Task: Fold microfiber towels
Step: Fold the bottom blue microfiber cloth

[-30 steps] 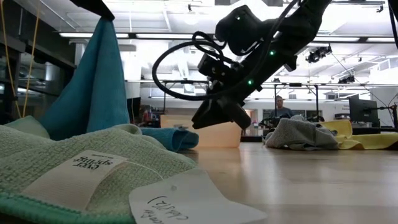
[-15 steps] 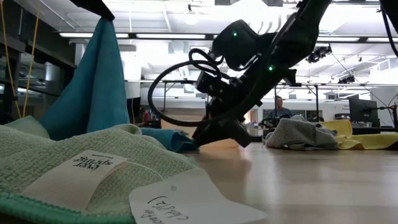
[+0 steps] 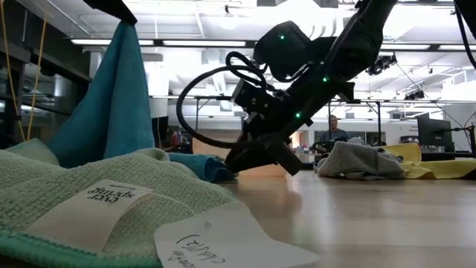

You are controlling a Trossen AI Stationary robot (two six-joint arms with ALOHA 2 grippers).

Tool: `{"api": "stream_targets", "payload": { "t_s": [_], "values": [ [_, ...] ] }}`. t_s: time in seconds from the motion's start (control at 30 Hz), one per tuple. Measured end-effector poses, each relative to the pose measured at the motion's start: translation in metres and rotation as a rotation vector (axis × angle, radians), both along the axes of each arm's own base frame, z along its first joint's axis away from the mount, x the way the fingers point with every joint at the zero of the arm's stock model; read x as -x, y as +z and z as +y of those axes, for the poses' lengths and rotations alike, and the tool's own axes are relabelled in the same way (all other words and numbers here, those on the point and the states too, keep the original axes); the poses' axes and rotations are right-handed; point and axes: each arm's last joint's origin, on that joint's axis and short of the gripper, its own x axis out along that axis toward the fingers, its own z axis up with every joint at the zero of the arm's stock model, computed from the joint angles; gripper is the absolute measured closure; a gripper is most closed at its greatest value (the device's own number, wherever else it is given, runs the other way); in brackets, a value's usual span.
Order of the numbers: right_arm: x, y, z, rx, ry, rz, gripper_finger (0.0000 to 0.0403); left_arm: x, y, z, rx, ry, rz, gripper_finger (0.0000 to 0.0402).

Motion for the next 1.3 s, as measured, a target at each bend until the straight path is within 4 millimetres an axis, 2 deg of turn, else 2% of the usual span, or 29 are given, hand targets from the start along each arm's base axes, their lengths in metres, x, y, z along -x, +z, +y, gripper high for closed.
{"api": "stream_targets", "payload": {
  "t_s": [0.27, 0.47, 0.57, 0.67, 0.77, 1.07, 1.3],
  "values": [
    [-0.005, 0.007, -0.002, 0.045, 0.029, -0.079, 0.0295, 0.0, 0.0, 0.0, 0.0, 0.0, 0.0, 0.0402],
    [-0.005, 0.006, -0.003, 0.082, -0.001, -0.068, 0.0301, 0.0, 0.0, 0.0, 0.001, 0.0, 0.0, 0.0402],
    [-0.005, 0.006, -0.004, 0.1, -0.027, -0.068, 0.0328, 0.0, 0.0, 0.0, 0.001, 0.0, 0.0, 0.0402],
    [-0.005, 0.007, -0.004, 0.104, -0.033, -0.071, 0.0382, 0.0, 0.0, 0.0, 0.001, 0.0, 0.0, 0.0402],
    [-0.004, 0.01, 0.001, 0.103, -0.032, -0.079, 0.0391, 0.0, 0.0, 0.0, 0.001, 0.0, 0.0, 0.0402],
    [0.011, 0.056, 0.014, 0.119, -0.057, -0.102, 0.0401, 0.0, 0.0, 0.0, -0.001, 0.001, -0.001, 0.0402],
    [0.045, 0.106, 0.024, 0.148, -0.137, -0.069, 0.0402, -0.002, 0.003, 0.0, -0.009, 0.026, -0.049, 0.0402]
  ]
}}
